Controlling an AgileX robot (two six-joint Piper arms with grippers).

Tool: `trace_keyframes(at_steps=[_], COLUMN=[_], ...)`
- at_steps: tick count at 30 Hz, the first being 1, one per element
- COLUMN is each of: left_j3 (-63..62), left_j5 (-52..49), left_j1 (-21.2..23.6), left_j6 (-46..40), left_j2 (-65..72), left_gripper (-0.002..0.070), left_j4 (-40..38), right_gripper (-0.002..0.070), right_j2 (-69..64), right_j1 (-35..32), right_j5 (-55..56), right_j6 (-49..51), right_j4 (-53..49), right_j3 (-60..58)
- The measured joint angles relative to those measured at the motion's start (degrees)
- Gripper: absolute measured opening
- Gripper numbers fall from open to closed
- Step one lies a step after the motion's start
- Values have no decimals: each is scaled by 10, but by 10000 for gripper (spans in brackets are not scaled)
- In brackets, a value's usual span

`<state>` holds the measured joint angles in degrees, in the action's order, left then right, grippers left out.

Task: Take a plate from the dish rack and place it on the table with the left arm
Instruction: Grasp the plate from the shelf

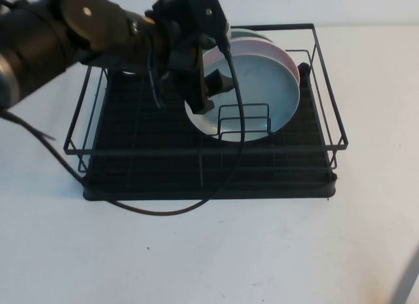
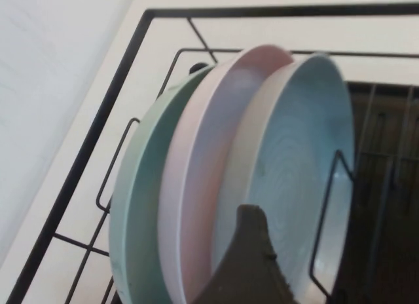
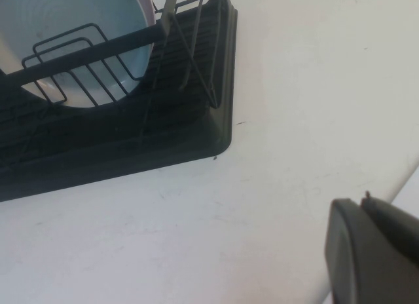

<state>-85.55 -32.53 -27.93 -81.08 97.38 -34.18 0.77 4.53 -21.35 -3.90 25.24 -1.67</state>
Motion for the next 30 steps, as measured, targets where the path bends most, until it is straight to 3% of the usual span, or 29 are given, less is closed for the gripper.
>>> trace_keyframes(at_steps=[17,30], left_j3=[-1,-1], left_j5=[105,135], left_j1=[-3,-3], left_j6=[-74,-266], left_j2=[86,95], left_gripper=[508,508], left_j4=[-66,-260], right_gripper=[-18,-18], right_j2=[0,0], right_j1=[0,0], right_j5=[0,0], right_j6=[0,0], right_j4=[0,0], right_j3=[0,0])
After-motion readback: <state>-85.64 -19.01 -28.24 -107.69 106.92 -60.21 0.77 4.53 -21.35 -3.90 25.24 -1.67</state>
